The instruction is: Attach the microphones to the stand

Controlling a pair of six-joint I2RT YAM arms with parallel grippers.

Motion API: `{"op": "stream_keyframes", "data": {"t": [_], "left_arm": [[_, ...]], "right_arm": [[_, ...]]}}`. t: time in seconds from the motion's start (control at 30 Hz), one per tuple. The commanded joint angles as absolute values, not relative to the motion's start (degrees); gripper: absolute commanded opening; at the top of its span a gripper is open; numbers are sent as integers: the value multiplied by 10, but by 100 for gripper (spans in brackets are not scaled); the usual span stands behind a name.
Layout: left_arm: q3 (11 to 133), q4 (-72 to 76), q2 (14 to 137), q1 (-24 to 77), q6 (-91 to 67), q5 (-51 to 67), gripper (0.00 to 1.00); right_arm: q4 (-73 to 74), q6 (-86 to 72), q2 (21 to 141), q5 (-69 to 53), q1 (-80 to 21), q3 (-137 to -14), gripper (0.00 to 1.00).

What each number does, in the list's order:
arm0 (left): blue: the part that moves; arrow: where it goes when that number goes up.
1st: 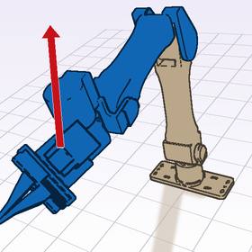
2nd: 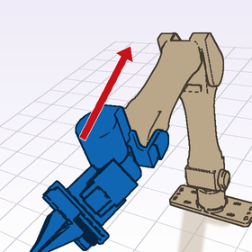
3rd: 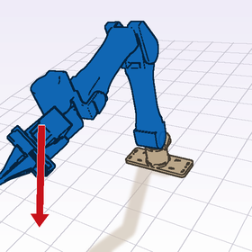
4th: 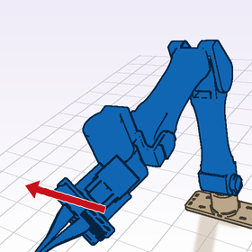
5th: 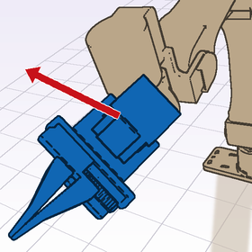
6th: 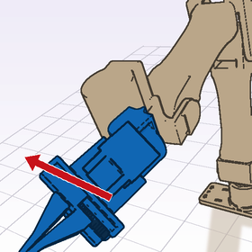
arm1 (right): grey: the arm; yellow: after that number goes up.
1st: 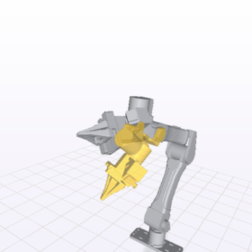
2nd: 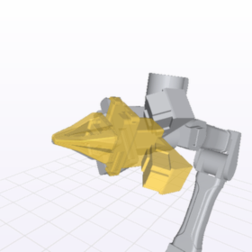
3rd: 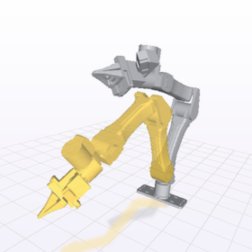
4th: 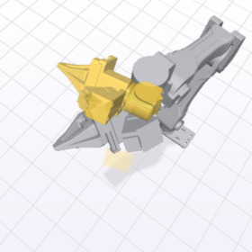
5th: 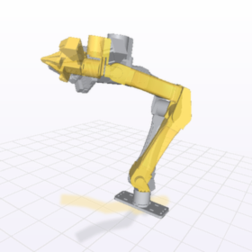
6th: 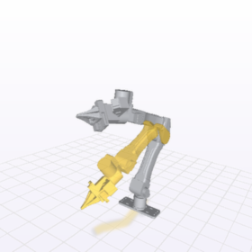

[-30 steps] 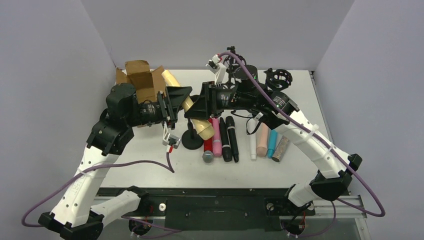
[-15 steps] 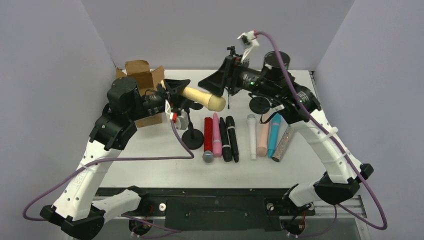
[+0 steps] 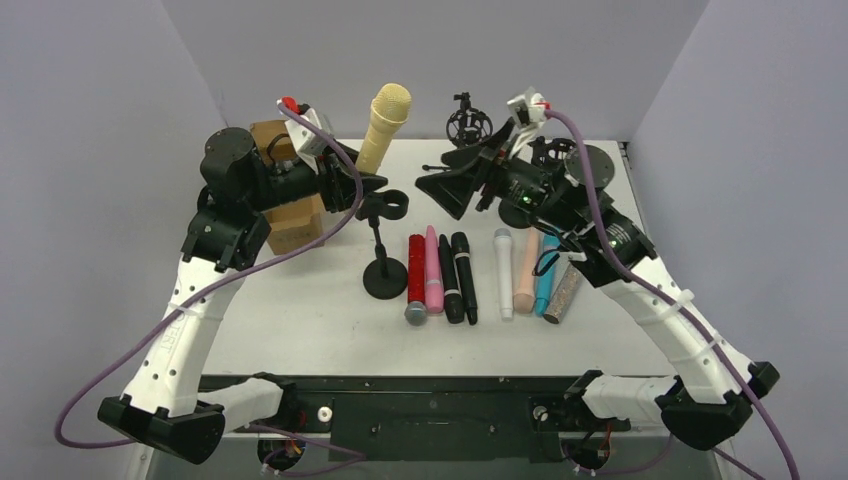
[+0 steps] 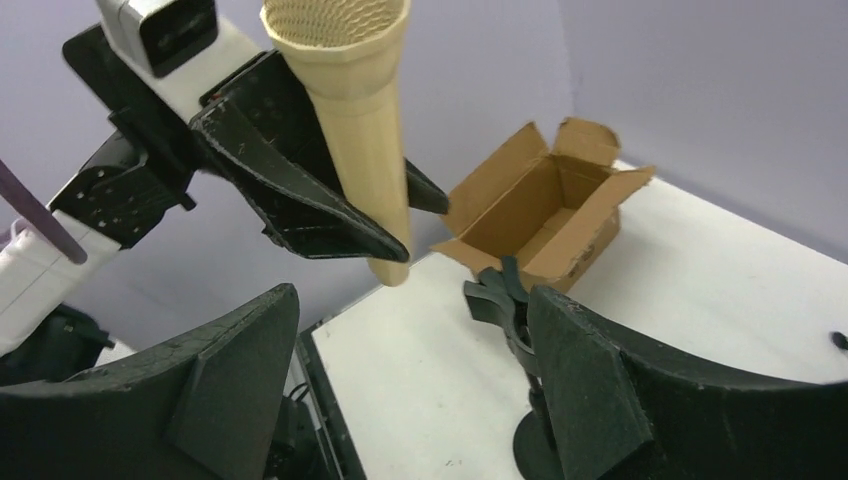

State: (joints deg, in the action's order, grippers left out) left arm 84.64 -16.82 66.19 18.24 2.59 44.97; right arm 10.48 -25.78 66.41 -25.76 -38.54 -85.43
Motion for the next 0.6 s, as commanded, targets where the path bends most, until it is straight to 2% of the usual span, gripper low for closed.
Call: {"op": "stream_keyframes", "data": {"t": [0.0,0.3,0.43,0.47,0.5,0.53,0.57], "left_arm": [[867,-114,664,195,-92,541,0],[867,-158,663,204,-68,639,0],[866,-163,664,205,-73,656,0],[866,-153,665,206,-83,657,0],[867,-151,667,206,-86,657,0],[872,-152,670,205,-89,656,6],[875,-157,672,204,-89,655,16]], "right_arm": [[26,-221,712,-298,-444,-891,80],[-87,-271,782,-334,-463,-918,79],[-124,-302,797,-352,-464,-923,73],[-126,-312,807,-358,-465,-929,66],[-126,-321,810,-360,-465,-933,53],[-123,-324,816,-362,-465,-938,44],[-115,-327,819,-361,-463,-939,25]]}}
